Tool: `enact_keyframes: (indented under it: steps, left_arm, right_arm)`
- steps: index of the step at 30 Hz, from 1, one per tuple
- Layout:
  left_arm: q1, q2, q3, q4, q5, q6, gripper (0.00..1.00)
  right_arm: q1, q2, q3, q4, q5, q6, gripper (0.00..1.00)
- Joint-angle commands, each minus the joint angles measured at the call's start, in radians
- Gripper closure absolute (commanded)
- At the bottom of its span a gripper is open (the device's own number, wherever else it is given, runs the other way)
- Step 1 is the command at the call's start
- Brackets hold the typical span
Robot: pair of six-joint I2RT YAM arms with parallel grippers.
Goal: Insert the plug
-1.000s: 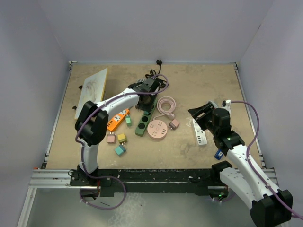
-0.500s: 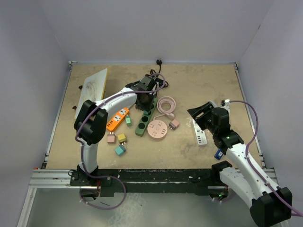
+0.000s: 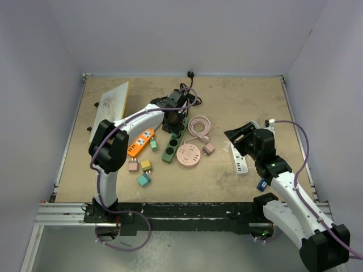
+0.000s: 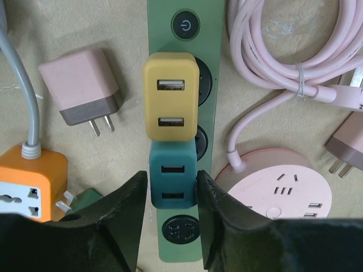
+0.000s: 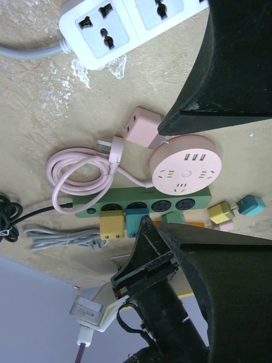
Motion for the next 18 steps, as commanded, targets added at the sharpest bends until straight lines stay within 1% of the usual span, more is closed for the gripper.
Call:
enact_keyframes:
  steps: [1,3,5,8,11,13,16,18]
  left_arm:
    - [-0.007,-0.1,0.07,-0.058,-0.024,-0.019,0.6]
    - [-0.006,-0.148,0.071,-0.058,-0.026,-0.018,0.51]
    - [-0.006,-0.192,0.057,-0.052,-0.014,-0.012,0.46]
    - [-0.006,-0.267,0.012,-0.013,-0.009,-0.015,0.45]
    - [-0.006,-0.366,-0.072,0.08,-0.042,-0.022,0.44]
    - [-0.005,-0.455,-0.147,0.163,-0.067,-0.037,0.44]
    - [-0.006,-0.599,-0.28,0.327,-0.078,-0.05,0.43]
    - [-0.006,-0.697,-0.375,0.42,-0.076,-0.056,0.43]
  right_arm:
    - [-0.002,-0.01,0.013,0.032,0.003,0.003,0.35]
    - [-0.002,-0.009,0.017,0.032,0.008,-0.007,0.35]
    - [-0.002,0.0,0.03,0.021,0.012,-0.022,0.35]
    - [-0.002,0.025,0.05,0.016,0.008,-0.064,0.32]
    - [-0.002,0.073,0.075,0.02,-0.003,-0.12,0.31]
    - [-0.003,0.117,0.092,0.035,-0.017,-0.176,0.31]
    - [0.0,0.212,0.138,0.053,-0.035,-0.31,0.31]
    - [0.01,0.287,0.166,0.04,-0.058,-0.348,0.31]
